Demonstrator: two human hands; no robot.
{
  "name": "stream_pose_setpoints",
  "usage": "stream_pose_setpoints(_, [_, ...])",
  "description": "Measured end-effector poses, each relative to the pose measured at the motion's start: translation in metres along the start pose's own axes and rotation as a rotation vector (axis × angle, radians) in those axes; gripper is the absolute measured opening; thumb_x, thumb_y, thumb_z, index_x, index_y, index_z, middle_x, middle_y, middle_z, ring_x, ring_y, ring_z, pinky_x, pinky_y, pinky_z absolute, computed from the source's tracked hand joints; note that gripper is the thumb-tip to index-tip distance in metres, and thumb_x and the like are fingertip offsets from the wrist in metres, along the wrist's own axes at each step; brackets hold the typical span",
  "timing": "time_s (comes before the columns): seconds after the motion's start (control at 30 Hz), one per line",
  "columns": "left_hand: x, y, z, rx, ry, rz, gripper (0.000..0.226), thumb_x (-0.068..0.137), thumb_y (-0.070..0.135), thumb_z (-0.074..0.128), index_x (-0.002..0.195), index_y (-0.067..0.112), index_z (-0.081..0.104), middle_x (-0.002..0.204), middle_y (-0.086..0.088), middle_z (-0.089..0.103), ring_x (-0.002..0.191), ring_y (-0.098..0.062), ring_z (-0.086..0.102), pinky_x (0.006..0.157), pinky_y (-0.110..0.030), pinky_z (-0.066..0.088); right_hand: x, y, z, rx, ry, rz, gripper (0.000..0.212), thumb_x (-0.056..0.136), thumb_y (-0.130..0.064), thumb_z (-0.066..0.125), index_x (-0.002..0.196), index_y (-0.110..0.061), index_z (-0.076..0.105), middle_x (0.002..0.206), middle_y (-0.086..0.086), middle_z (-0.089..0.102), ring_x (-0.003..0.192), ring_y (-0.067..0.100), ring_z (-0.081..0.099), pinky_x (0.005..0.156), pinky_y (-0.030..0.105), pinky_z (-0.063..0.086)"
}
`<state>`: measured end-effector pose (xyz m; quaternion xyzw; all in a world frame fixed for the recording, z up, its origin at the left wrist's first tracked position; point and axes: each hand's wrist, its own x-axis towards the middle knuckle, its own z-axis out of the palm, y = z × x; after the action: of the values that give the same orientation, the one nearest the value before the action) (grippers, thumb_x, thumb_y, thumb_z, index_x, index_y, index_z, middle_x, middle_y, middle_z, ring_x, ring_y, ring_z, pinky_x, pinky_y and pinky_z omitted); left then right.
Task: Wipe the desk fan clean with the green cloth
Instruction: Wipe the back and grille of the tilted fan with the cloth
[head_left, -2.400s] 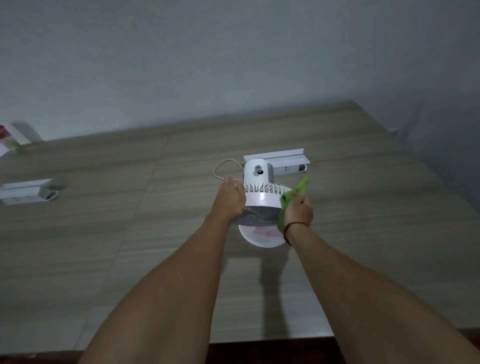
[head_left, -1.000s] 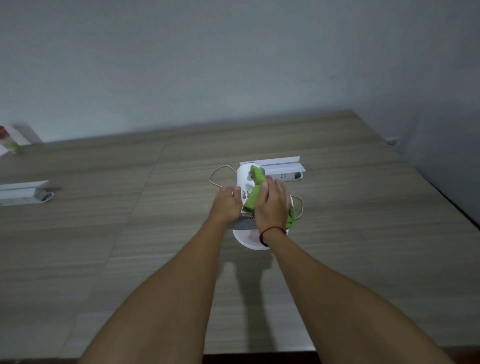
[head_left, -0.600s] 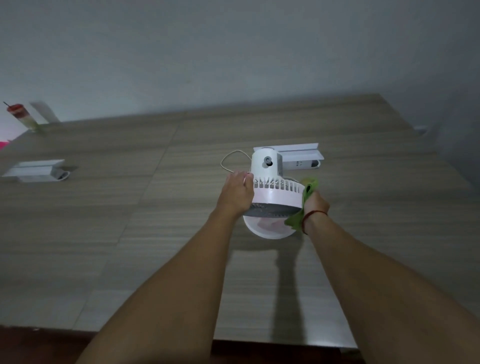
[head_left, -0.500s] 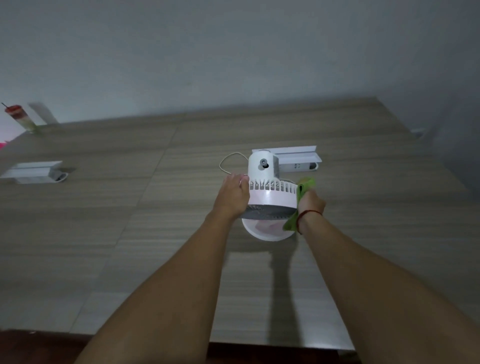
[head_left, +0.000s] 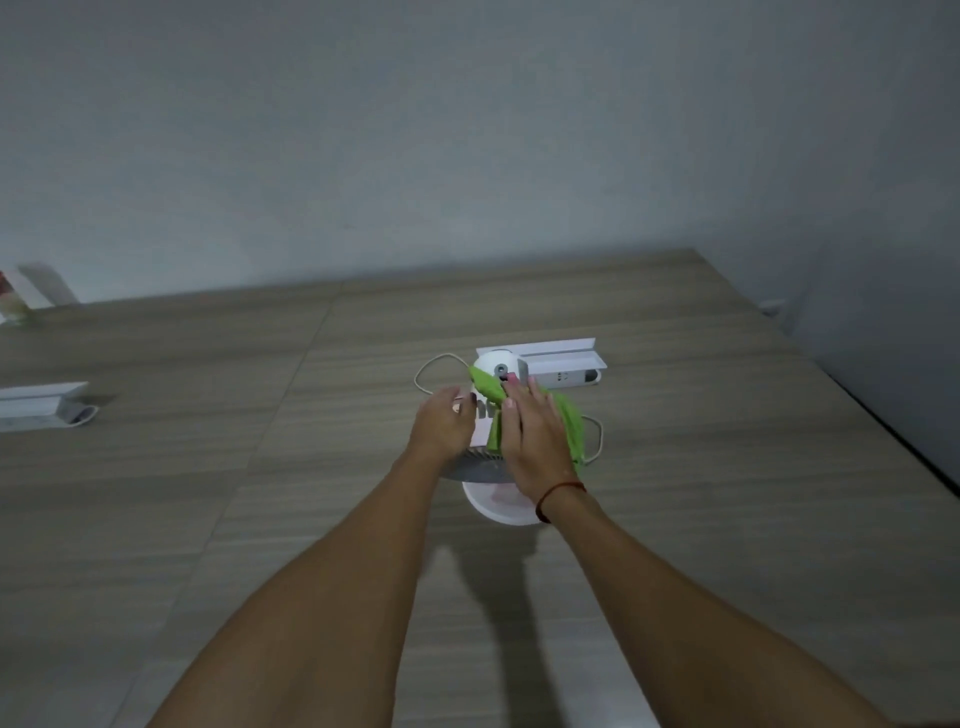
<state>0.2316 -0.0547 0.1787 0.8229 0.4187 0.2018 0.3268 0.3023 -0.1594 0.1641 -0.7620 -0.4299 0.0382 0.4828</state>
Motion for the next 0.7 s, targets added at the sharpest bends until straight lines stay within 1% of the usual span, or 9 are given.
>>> stream_pose_setpoints(0.07, [-0.009, 0.013, -0.005, 0.105, 0.185, 0.082, 0.037, 0.1, 0.027, 0.036, 0.101, 0.004, 0.064, 0.106, -0.018, 0.065, 0.104, -0.036, 0.058, 0.089, -0.042, 0.044, 0.005, 0.002, -0.007, 0.125, 0.082, 0.1, 0.047, 0.097, -0.02, 0.03, 0.141, -0.01, 0.043, 0.149, 0.01, 0.043, 0.142, 0.025, 0.032, 0.116, 0.036, 0.023])
stream_pose_setpoints(0.13, [-0.016, 0.032, -0.003, 0.244, 0.289, 0.133, 0.042, 0.1, 0.034, 0.034, 0.096, 0.007, 0.067, 0.102, -0.014, 0.065, 0.102, -0.034, 0.057, 0.089, -0.042, 0.04, 0.015, 0.004, -0.015, 0.304, 0.211, 0.32, 0.046, 0.097, -0.015, 0.033, 0.142, -0.01, 0.039, 0.149, 0.009, 0.043, 0.139, 0.023, 0.037, 0.114, 0.035, 0.029])
stream_pose_setpoints(0.23, [-0.019, 0.048, 0.01, 0.395, 0.25, 0.145, 0.052, 0.094, 0.053, 0.038, 0.092, 0.013, 0.071, 0.102, -0.007, 0.064, 0.103, -0.026, 0.056, 0.091, -0.04, 0.036, 0.024, 0.016, -0.024, 0.347, 0.222, 0.575, 0.047, 0.092, -0.012, 0.04, 0.139, -0.011, 0.043, 0.145, 0.009, 0.048, 0.132, 0.026, 0.045, 0.111, 0.036, 0.034])
stream_pose_setpoints(0.33, [-0.019, 0.049, 0.019, 0.497, 0.227, 0.145, 0.054, 0.091, 0.057, 0.042, 0.093, 0.012, 0.072, 0.104, -0.006, 0.063, 0.104, -0.024, 0.054, 0.09, -0.039, 0.034, 0.025, 0.025, -0.03, 0.265, 0.119, 0.731, 0.048, 0.09, -0.025, 0.046, 0.135, -0.01, 0.047, 0.14, 0.012, 0.052, 0.128, 0.03, 0.049, 0.108, 0.039, 0.038])
stream_pose_setpoints(0.4, [-0.019, 0.052, 0.02, 0.482, 0.256, 0.177, 0.047, 0.092, 0.049, 0.045, 0.098, 0.011, 0.072, 0.106, -0.006, 0.06, 0.106, -0.024, 0.051, 0.091, -0.038, 0.033, 0.026, 0.029, -0.033, 0.227, 0.075, 0.793, 0.05, 0.086, -0.038, 0.05, 0.127, -0.008, 0.054, 0.128, 0.013, 0.058, 0.119, 0.03, 0.054, 0.104, 0.04, 0.043])
stream_pose_setpoints(0.47, [-0.021, 0.056, 0.019, 0.437, 0.273, 0.191, 0.04, 0.092, 0.041, 0.048, 0.101, 0.011, 0.072, 0.106, -0.007, 0.059, 0.107, -0.025, 0.051, 0.092, -0.038, 0.033, 0.027, 0.035, -0.038, 0.243, 0.037, 0.852, 0.048, 0.079, -0.047, 0.055, 0.108, -0.009, 0.061, 0.109, 0.011, 0.06, 0.103, 0.029, 0.059, 0.095, 0.041, 0.048])
stream_pose_setpoints(0.5, [-0.022, 0.057, 0.019, 0.431, 0.272, 0.195, 0.038, 0.092, 0.039, 0.048, 0.101, 0.01, 0.071, 0.106, -0.008, 0.059, 0.106, -0.026, 0.052, 0.092, -0.038, 0.033, 0.027, 0.038, -0.039, 0.278, 0.017, 0.886, 0.052, 0.075, -0.051, 0.057, 0.105, -0.008, 0.062, 0.106, 0.01, 0.062, 0.1, 0.029, 0.061, 0.093, 0.041, 0.051])
stream_pose_setpoints(0.63, [-0.026, 0.057, 0.022, 0.501, 0.241, 0.262, 0.036, 0.093, 0.035, 0.047, 0.111, 0.01, 0.066, 0.108, -0.009, 0.061, 0.103, -0.028, 0.056, 0.09, -0.04, 0.035, 0.025, 0.047, -0.04, 0.36, -0.042, 0.941, 0.068, 0.067, -0.056, 0.064, 0.114, -0.006, 0.063, 0.117, 0.011, 0.065, 0.104, 0.029, 0.063, 0.095, 0.042, 0.053])
stream_pose_setpoints(0.7, [-0.028, 0.058, 0.021, 0.501, 0.225, 0.276, 0.038, 0.095, 0.033, 0.045, 0.116, 0.008, 0.063, 0.11, -0.012, 0.063, 0.103, -0.03, 0.057, 0.09, -0.041, 0.037, 0.025, 0.048, -0.04, 0.357, -0.047, 0.922, 0.069, 0.069, -0.054, 0.064, 0.116, -0.003, 0.061, 0.12, 0.014, 0.065, 0.105, 0.03, 0.063, 0.095, 0.045, 0.053])
